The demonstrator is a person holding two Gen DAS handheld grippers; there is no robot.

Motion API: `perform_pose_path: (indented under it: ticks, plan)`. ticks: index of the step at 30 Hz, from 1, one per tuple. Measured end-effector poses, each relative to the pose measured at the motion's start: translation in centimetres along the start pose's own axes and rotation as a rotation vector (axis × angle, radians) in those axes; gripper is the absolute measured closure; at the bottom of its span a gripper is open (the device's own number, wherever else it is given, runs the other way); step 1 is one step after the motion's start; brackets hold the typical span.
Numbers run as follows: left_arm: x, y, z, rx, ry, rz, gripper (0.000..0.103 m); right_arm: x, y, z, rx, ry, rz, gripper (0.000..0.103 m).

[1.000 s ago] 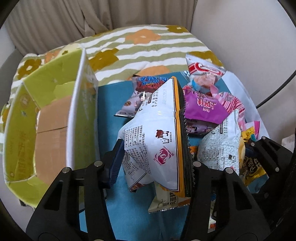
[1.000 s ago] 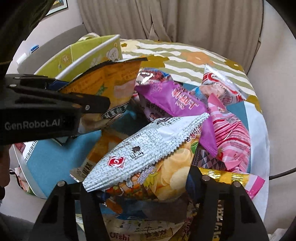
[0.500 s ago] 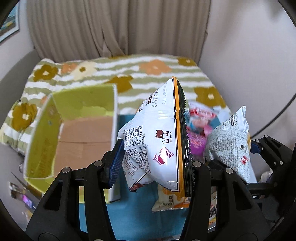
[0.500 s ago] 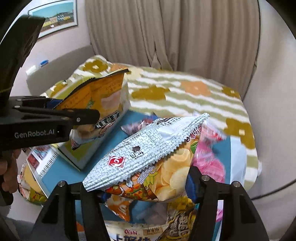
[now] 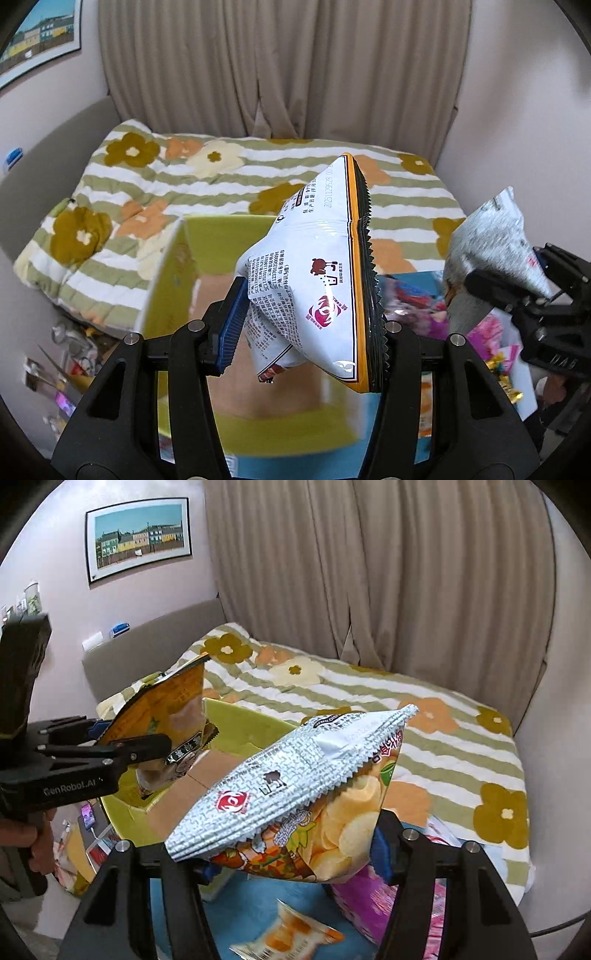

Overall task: Organize snacks
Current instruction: 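Carry both bags over the cardboard box and open both grippers to drop them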

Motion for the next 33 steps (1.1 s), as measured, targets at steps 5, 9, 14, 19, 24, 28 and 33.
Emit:
perform_pose_path:
  ticks: [5,9,14,19,24,28,33]
  plan:
    - [3.9,2.3,-4.8,0.015,0.002,-0.047,0.056,3.9,3.9,-2.2,0.069,-0.017,-0.005,0.045]
    - [7.9,3.5,-6.6,0.064,0.001,-0.100,0.056,7.2,6.1,-3.8,0.126,-0.031,-0.032,0.045]
    - [12.6,4.1,-7.1,0.118,-0.015,-0.191,0.045,10.2,6.8,-5.2,0.177,-0.060,-0.077,0.045]
    - [13.8,4.1,-7.9,0.142,-0.033,-0.194,0.000,11.9,6.6,-5.1,0.210,-0.089,-0.124,0.045]
    - [12.9,3.3,-9.7,0.155,-0.048,-0.202,0.000,12.9,5.9,-5.2,0.206,-0.120,-0.149,0.045]
    - [12.0,2.8,-11.1,0.143,-0.054,-0.200,0.000,14.2,6.4,-6.0,0.183,-0.116,-0.179,0.044]
    - [11.7,2.8,-12.7,0.131,-0.051,-0.195,0.000,16.2,7.1,-7.3,0.144,-0.138,-0.185,0.042]
Point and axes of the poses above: each gripper's, at about its wrist camera, not at the fingertips, and x roughly the way its jaws point, z to its right, y to its top, the point moved 6 cm from there along x, roughly the way its jaws point, and after that the axes turned 10 degrees about -z, right-handed, at the moved point
